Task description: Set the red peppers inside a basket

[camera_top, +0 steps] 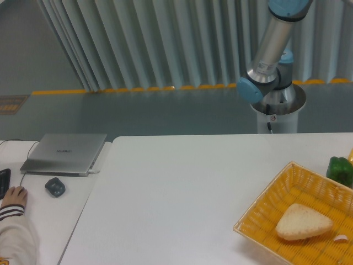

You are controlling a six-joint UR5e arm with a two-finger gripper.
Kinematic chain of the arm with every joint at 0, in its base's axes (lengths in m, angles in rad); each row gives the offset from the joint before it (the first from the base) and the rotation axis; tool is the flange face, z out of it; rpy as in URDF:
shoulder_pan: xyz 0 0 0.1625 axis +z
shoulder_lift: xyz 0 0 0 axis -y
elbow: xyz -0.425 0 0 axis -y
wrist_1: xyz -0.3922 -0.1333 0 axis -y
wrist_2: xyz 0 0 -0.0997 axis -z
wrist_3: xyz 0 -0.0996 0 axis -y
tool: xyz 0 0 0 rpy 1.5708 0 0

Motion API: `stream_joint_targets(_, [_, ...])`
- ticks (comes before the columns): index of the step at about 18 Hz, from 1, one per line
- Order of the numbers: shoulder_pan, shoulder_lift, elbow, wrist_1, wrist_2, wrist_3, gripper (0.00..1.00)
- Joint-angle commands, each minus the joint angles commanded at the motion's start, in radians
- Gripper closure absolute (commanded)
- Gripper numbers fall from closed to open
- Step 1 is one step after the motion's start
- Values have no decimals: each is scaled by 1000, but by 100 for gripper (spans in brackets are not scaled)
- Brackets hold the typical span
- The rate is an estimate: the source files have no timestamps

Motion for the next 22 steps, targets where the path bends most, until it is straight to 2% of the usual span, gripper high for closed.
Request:
stream_joint_targets(3, [2, 8, 46, -18, 58, 3, 0])
stream_joint_targets(4, [2, 12, 63, -37, 81, 3, 0])
stream_joint_targets(6, [3, 31, 93, -110, 81, 3, 0])
stream_joint_targets(7, [2, 38, 94, -121, 80, 3, 0])
stream_joint_targets(13, [-26, 40, 40, -109, 86, 2, 0])
stream_joint_targets(18, [-25, 37, 29, -106, 86, 3, 0])
stream_joint_targets(22, [-25, 26, -9, -45, 86, -2, 0])
